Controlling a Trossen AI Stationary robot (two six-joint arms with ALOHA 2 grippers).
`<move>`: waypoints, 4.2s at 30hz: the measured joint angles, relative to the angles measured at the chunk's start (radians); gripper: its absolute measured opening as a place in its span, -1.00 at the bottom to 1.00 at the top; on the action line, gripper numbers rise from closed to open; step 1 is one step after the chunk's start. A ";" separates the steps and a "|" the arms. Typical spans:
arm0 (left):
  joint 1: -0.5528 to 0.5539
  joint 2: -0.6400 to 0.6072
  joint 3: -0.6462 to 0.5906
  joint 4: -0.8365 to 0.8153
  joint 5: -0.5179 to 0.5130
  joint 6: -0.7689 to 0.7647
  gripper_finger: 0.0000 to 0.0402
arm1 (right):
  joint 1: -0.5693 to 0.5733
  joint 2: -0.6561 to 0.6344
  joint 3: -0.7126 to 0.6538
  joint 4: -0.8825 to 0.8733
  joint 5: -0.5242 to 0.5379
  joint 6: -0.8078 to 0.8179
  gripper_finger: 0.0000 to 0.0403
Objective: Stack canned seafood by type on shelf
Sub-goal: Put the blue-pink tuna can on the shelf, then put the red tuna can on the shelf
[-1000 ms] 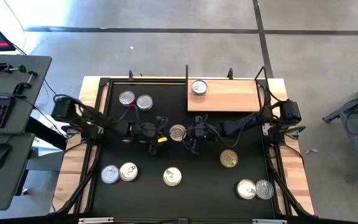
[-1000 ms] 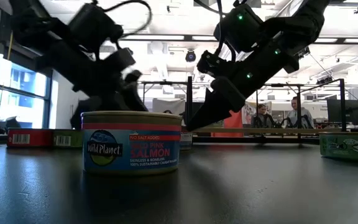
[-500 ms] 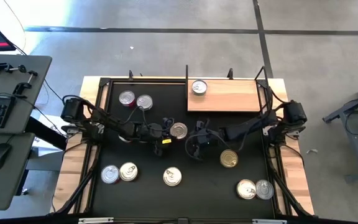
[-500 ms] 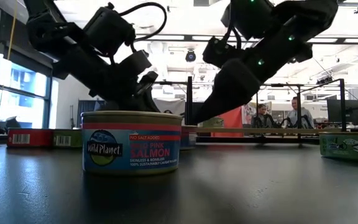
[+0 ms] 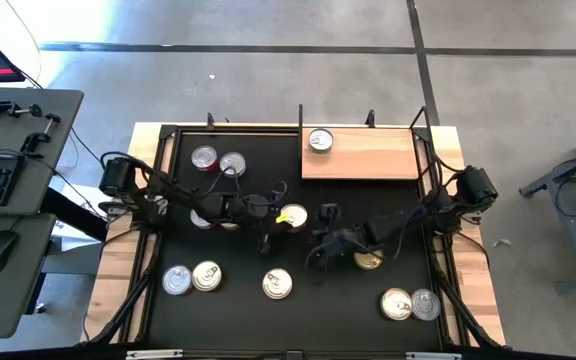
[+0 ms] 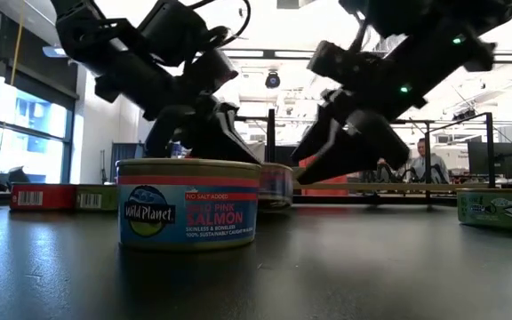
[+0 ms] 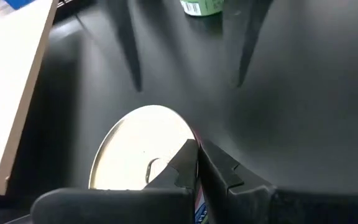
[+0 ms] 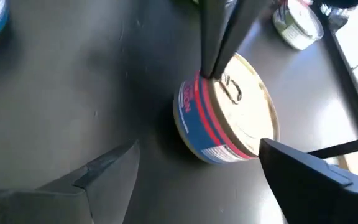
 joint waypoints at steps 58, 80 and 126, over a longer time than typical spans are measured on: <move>0.030 -0.246 -0.082 -0.160 -0.119 -0.412 -0.74 | -0.225 -0.280 0.117 -0.884 0.288 0.237 -0.18; 0.004 -0.246 -0.131 -0.085 -0.118 -0.411 -0.74 | -0.627 -0.211 0.080 -0.828 0.111 0.045 0.55; 0.002 -0.246 -0.130 -0.092 -0.118 -0.421 -0.74 | -0.985 -0.121 0.334 -0.725 -0.261 0.033 -0.98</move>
